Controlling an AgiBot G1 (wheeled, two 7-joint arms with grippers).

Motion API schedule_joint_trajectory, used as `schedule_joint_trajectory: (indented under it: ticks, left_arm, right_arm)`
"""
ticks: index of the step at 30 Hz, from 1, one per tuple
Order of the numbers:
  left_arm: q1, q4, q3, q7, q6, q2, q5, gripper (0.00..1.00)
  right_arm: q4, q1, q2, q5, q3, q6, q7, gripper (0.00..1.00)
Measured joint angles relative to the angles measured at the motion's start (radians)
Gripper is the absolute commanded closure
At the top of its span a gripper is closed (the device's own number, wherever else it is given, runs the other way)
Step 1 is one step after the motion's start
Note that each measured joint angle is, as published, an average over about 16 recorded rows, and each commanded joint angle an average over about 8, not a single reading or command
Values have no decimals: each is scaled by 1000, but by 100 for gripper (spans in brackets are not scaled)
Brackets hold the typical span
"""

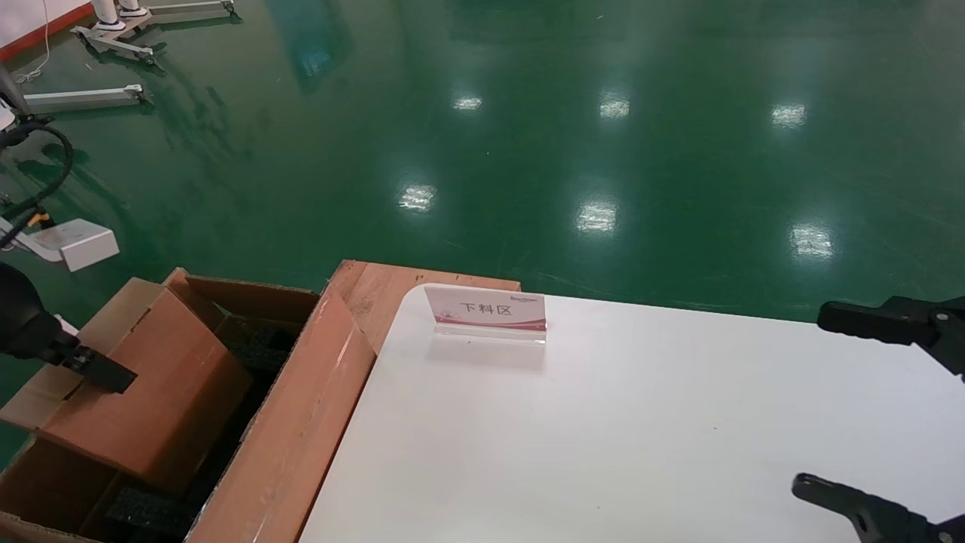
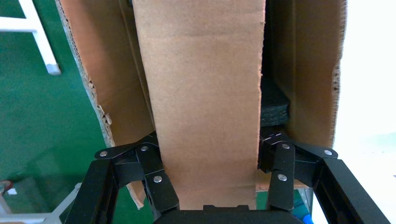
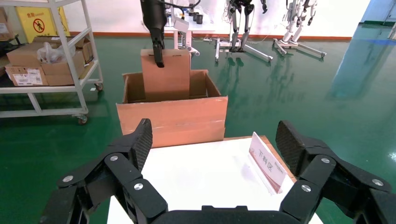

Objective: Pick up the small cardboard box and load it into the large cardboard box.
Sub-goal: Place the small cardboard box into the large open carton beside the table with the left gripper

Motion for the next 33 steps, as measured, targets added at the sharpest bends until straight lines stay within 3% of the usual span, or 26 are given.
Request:
schedule_joint_trajectory:
  ticks: [33]
  left_arm:
    - [265, 180, 10, 33, -160, 88, 4, 100]
  right_arm:
    - [0, 0, 1, 1, -2, 1, -1, 0]
